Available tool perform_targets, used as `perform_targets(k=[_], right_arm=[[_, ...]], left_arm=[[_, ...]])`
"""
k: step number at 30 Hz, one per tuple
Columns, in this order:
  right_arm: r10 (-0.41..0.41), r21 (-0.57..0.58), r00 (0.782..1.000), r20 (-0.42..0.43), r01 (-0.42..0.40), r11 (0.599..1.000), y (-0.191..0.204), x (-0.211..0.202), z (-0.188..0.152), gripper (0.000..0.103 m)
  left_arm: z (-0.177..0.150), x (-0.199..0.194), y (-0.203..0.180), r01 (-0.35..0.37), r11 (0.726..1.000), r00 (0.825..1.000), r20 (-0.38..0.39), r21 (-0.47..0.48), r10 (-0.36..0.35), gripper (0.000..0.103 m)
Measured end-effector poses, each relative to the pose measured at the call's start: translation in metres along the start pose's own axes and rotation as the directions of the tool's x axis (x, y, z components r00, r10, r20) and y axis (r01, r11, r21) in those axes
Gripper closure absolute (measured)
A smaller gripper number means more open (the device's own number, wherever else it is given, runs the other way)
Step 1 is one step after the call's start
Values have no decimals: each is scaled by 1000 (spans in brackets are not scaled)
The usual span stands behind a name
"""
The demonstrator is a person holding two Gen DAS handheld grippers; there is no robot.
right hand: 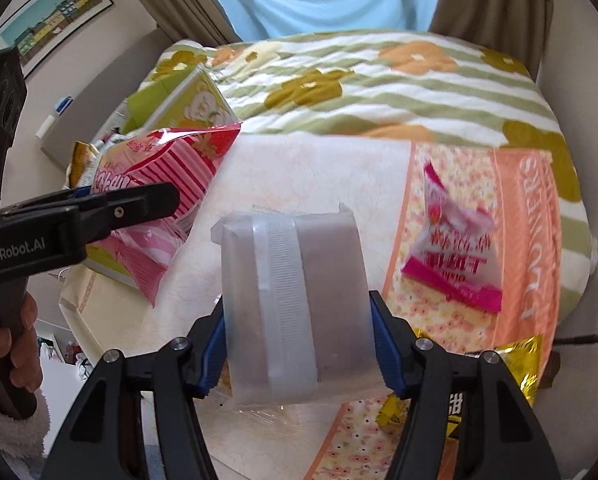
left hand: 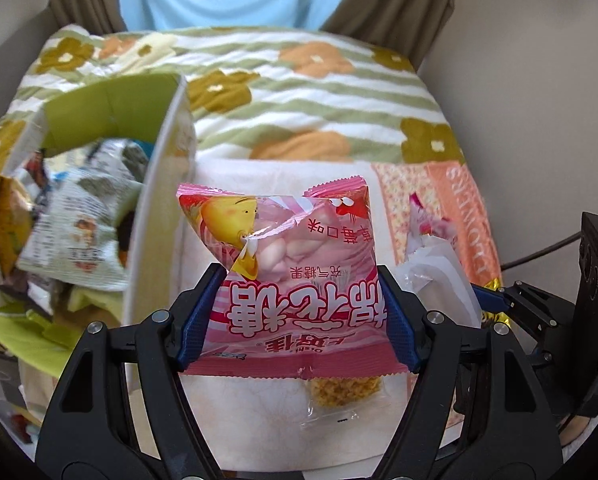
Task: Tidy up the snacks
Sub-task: 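Carry both items over the box and open both tools to drop them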
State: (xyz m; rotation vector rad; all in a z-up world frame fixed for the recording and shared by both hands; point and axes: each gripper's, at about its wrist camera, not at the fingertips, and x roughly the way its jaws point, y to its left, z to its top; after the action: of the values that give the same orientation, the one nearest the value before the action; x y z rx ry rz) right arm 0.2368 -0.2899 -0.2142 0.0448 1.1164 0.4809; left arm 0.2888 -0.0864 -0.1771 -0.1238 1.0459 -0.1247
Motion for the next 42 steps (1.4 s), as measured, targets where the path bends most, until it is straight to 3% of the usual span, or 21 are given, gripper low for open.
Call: perform_targets(k=[9,18,25,30,36,38,40,41,42], right_arm=[[50,-113,995,87,-40,993,59,-28,41,44],[77,-155,987,142,-55,986,145,-13,78,44],[60,-122,990,131,-44,992,203,23,103,44],[19,-54,992,121,-13,998,228,42,108,44],[-53,43,993,110,49,998,240,54,110,44],[-75,59,992,105,69,996,243,55,110,44],[-92,71,991,100,85,994,245,56,111,44],[-97,76,990,100,90,993,245,55,111,44],[-101,78,990,100,93,993,246,55,111,44]], left_arm=[[18,-71,60,-60,996,988,140,-60,68,32],[40,-91,162,-67,995,983,164,-67,77,32],[75,-77,244,-49,998,988,145,-28,53,32],[99,-57,278,-11,999,994,109,37,7,32],[122,-22,292,22,995,999,46,94,-26,31],[125,-15,295,41,995,999,30,92,-44,28],[128,-10,296,49,995,999,19,85,-51,15],[127,-10,295,35,996,999,22,88,-37,1],[127,-11,296,25,996,999,31,89,-28,0]])
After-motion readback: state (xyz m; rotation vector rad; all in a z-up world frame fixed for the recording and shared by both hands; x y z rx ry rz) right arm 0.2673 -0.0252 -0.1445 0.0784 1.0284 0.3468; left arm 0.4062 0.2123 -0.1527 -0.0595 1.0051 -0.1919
